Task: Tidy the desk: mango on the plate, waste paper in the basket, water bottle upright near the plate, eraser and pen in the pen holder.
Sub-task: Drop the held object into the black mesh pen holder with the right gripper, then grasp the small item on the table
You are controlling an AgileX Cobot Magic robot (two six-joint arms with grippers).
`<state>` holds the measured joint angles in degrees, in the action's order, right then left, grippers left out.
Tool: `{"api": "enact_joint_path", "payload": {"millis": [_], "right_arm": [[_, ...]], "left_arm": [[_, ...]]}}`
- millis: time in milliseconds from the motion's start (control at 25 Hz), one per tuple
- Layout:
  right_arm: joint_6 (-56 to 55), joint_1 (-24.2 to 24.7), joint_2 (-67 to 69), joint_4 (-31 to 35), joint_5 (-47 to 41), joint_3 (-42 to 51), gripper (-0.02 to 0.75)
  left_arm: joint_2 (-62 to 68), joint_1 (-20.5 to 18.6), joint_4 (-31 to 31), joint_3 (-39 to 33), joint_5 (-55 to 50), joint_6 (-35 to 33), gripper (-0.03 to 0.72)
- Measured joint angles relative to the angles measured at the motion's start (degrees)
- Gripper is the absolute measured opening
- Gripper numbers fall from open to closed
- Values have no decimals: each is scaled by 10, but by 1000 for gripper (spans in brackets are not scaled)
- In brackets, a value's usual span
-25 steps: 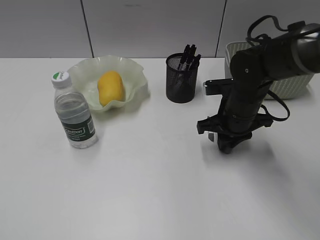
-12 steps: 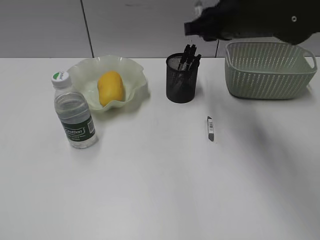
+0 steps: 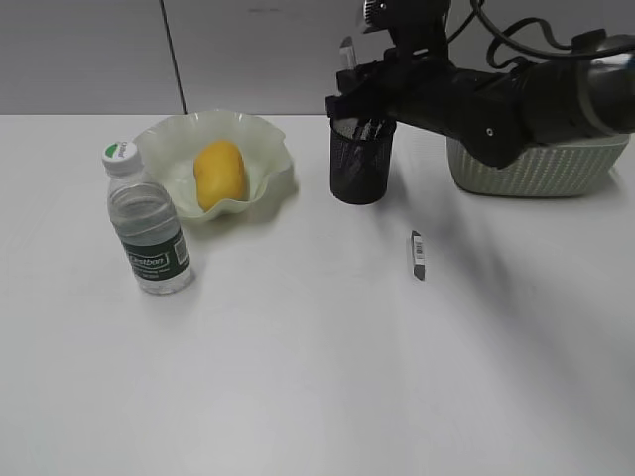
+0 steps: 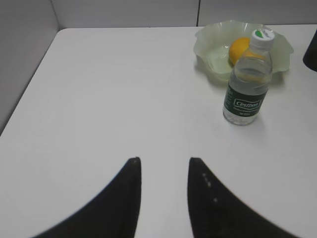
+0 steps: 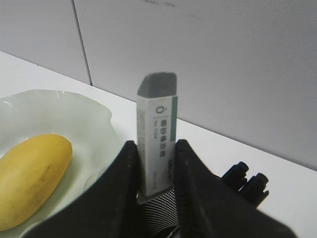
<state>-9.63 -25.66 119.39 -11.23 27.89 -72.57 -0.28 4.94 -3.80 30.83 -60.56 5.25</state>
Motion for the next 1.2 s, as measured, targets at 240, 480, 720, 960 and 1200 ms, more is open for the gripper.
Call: {"api": "enact_joint_path", "payload": {"millis": [240,480,720,960,1200], "right_arm": [[41,0,5,26,-31,-13,278],[84,0,1,58,-61,-13,420],[91,0,-124,60,-310,-14,445],[91,0,-351,13,-680,60,368],[65,0,-704,57,-878,229,361]], "left_arm": [[0,0,0,0,0,0,241],[0,0,0,0,0,0,241],[0,0,0,0,0,0,237],[0,0,0,0,1,0,237],[19,0,16,0,2,-12,241]]}}
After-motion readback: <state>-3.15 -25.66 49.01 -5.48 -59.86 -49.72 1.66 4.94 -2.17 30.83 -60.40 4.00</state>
